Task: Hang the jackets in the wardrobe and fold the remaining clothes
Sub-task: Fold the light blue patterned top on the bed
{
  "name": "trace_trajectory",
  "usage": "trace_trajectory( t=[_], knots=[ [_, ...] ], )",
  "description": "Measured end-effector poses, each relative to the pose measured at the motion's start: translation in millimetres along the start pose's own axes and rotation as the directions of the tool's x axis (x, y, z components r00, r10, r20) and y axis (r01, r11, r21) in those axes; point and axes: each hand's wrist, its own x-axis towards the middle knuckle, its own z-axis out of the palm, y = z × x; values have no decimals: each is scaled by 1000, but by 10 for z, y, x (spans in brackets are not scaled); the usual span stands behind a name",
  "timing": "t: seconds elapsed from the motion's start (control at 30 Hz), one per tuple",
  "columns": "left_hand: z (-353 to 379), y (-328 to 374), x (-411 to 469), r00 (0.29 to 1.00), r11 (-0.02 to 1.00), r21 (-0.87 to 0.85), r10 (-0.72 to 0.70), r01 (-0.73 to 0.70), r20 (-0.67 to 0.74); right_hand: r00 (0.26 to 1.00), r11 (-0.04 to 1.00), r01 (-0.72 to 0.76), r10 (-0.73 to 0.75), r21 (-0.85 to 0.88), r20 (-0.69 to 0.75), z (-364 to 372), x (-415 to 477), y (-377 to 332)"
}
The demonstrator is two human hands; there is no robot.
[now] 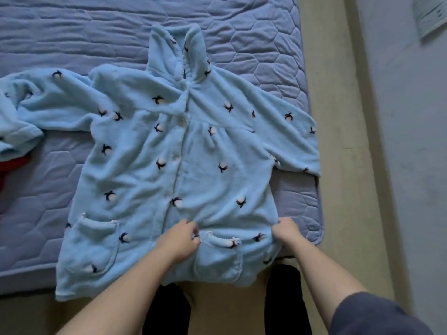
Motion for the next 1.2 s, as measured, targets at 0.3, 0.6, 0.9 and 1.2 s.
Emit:
trace_trajectory(
  t=[0.3,0.6,0.9,1.2],
  knots=[
    [-843,459,728,940,969,209,191,-134,-283,990,90,3,138,996,-16,-811,531,-743],
    [-1719,1601,2086,872,904,376,341,-202,-351,846,-77,240,505,968,-170,-1333,1328,-662],
    [-1283,414,1122,857,973,229,145,-33,-494,814,335,-3,548,942,-192,-786,761,-819],
    [-2235,-1777,269,272,535,-837,-827,114,-491,796,929,328,-173,173,-580,-42,-85,-2586]
  ],
)
